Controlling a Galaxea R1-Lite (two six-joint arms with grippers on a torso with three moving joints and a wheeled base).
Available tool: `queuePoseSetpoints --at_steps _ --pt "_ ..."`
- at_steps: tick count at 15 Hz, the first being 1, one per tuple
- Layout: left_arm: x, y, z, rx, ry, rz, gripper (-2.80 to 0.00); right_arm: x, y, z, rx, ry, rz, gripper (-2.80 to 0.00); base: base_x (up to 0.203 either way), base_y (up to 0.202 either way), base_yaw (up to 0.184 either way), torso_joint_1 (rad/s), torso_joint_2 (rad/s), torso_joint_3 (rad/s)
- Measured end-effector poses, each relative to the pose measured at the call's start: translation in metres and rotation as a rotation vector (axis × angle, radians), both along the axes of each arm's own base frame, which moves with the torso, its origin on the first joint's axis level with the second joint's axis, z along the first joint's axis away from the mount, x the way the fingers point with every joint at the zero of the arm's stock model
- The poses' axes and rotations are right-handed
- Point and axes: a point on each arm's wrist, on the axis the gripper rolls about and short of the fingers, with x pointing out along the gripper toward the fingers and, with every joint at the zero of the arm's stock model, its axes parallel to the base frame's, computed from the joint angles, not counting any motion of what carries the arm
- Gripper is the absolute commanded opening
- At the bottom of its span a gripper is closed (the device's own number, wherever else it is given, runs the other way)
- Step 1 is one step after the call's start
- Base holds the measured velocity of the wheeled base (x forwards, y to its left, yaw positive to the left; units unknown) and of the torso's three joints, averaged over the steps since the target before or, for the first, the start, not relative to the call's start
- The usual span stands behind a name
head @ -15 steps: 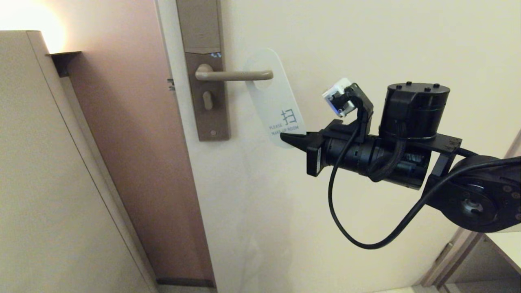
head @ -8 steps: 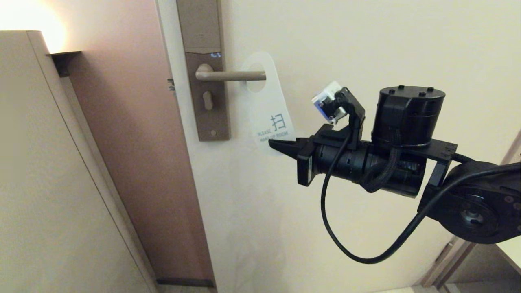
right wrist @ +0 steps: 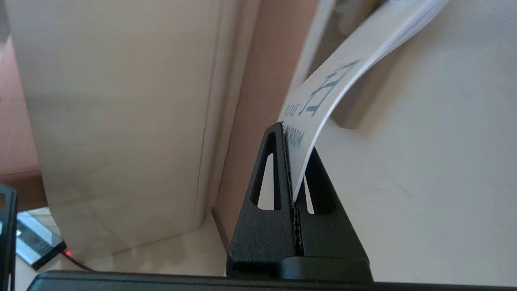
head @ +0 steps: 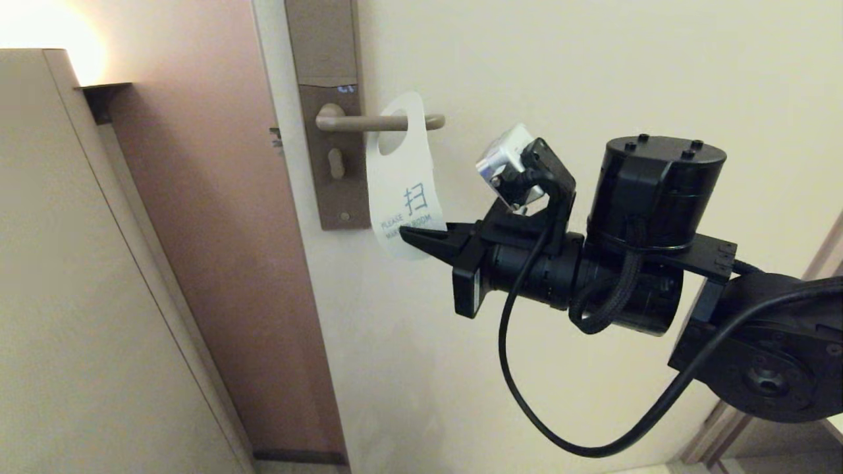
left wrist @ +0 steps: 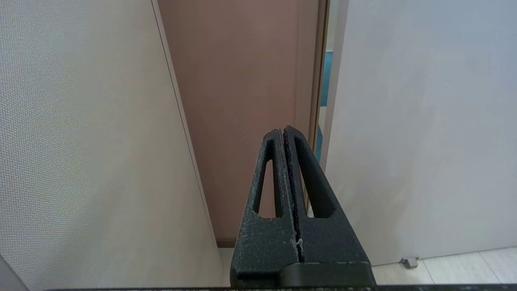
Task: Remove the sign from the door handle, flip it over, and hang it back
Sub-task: Hang the sign back with the other side facing out
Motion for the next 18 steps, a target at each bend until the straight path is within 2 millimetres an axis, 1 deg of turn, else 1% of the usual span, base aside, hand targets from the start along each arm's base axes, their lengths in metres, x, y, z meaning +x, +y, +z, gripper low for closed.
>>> queuePoseSetpoints --at_steps 3,4,13,15,18 --pt "0.000 0.000 0.000 -0.001 0.000 0.000 -2.80 -0.002 0.002 -0.001 -0.023 -0.030 0.012 -2.80 0.000 0.000 0.000 0.000 0.00 0.000" --pt "0.000 0.000 0.000 -0.001 0.000 0.000 -2.80 -0.002 0.002 -0.002 -0.024 -0.030 0.014 0.00 0.000 0.000 0.000 0.000 0.00 0.000" --pt "0.000 0.000 0.000 0.000 0.000 0.000 -2.80 0.001 0.001 -0.007 -0.026 0.003 0.003 0.00 0.000 0.000 0.000 0.000 0.00 0.000" --pt "0.000 0.000 0.000 -0.001 0.000 0.000 -2.80 0.003 0.002 -0.003 0.006 0.025 -0.001 0.00 0.000 0.000 0.000 0.000 0.00 0.000" --pt "0.000 0.000 0.000 -0.001 0.000 0.000 -2.80 0.009 0.007 0.014 0.088 0.051 -0.002 0.00 0.000 0.000 0.000 0.000 0.00 0.000"
